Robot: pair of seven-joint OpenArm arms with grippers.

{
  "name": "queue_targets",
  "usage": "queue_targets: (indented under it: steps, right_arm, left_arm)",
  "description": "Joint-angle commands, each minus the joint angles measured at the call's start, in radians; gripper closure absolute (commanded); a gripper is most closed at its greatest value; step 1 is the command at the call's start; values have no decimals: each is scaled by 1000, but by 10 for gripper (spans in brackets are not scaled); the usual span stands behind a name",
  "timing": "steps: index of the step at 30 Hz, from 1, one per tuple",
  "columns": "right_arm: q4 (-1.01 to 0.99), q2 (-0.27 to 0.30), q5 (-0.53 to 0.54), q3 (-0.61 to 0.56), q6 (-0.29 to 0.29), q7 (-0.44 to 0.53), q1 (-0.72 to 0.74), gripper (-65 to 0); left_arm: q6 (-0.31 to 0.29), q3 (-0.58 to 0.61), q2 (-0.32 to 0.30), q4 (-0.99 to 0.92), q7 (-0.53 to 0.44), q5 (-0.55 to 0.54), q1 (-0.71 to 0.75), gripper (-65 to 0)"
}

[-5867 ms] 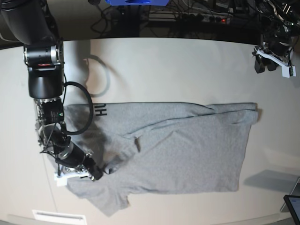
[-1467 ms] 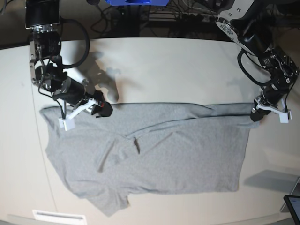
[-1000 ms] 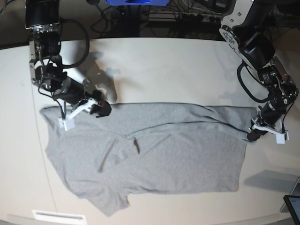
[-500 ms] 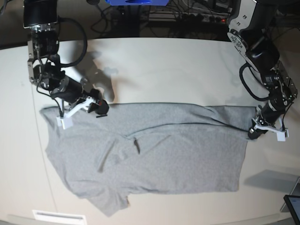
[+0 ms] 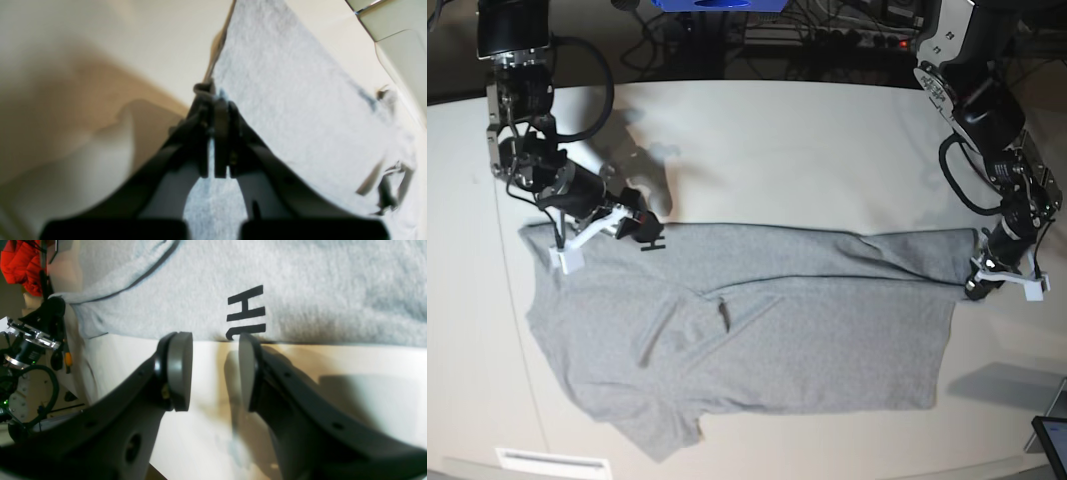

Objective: Fold the T-shirt properly
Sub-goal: 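Grasp the folded edge corners with both grippers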

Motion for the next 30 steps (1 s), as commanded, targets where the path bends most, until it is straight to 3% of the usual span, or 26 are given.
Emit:
queue_targets:
  steps: [1,3,8,13,17,26,30]
  right_arm:
    - [16,6,18,3,15,12,7,-212]
    - [16,6,18,3,25,12,6,-212]
    - [16,6,18,10,121,12,-5,-209]
    - [15,7,18,12,125,14,-8,-207]
    - [15,7,18,12,127,14,-8,-207]
    - [15,3,18,12,130,14,-6,-207]
    - [15,4,18,12,130,14,-8,-207]
  left_arm:
    - [-15,39,-18,17,-20,-24,-42,0]
    - [-15,102,-21,15,-22,-24,-50,0]
    - [-13,183,-21,15,-22,-24,-65,0]
    - [-10,183,-23,15,-22,-24,-57,0]
    - [48,182,-43,15,-23,-24,-37,0]
    - [54,194,-66,-69,-92,-24,-34,0]
    - [51,194,-57,-94,-120,62,-36,-15]
